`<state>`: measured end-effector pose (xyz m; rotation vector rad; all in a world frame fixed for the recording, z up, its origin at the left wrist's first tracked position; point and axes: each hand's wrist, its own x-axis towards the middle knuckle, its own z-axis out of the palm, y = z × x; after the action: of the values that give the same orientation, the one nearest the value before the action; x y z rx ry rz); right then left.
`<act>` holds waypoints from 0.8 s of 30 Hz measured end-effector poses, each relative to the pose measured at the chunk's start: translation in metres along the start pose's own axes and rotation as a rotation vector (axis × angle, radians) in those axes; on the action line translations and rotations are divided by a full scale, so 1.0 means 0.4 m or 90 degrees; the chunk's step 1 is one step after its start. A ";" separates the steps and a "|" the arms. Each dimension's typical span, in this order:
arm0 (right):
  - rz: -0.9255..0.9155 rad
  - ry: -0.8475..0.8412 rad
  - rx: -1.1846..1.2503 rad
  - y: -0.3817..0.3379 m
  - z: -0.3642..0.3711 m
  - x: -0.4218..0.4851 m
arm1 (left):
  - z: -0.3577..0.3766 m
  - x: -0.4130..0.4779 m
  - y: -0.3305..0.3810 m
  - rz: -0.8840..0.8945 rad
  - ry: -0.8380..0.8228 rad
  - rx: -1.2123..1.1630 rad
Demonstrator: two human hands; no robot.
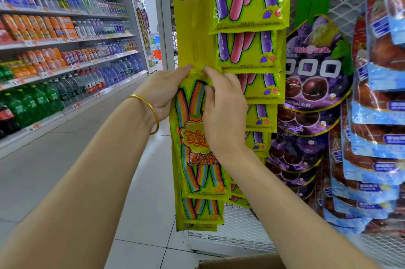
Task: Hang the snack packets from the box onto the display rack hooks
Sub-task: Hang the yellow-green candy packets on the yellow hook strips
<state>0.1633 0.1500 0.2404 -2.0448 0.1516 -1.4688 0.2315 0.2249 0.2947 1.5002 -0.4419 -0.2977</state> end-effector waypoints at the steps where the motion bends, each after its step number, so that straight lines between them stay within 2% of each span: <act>1: 0.003 -0.006 0.002 0.001 0.000 0.000 | 0.000 0.000 -0.001 0.003 -0.003 -0.002; 4: 0.005 -0.012 0.004 0.005 0.000 -0.002 | -0.007 -0.005 -0.009 0.017 -0.008 -0.040; 9: 0.014 0.003 0.009 0.007 0.001 -0.002 | -0.022 -0.018 -0.017 -0.003 -0.105 -0.107; 15: 0.000 0.004 0.013 0.004 0.005 -0.002 | -0.019 -0.019 -0.009 -0.002 -0.093 -0.091; 20: 0.003 -0.053 -0.002 0.016 -0.002 -0.002 | -0.015 -0.012 -0.019 0.009 -0.063 -0.072; 24: -0.006 -0.055 0.000 0.028 -0.006 -0.012 | -0.014 -0.011 -0.034 0.022 -0.045 -0.072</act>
<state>0.1622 0.1418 0.2310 -2.1071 0.1065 -1.3837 0.2312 0.2312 0.2808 1.3730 -0.4984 -0.3435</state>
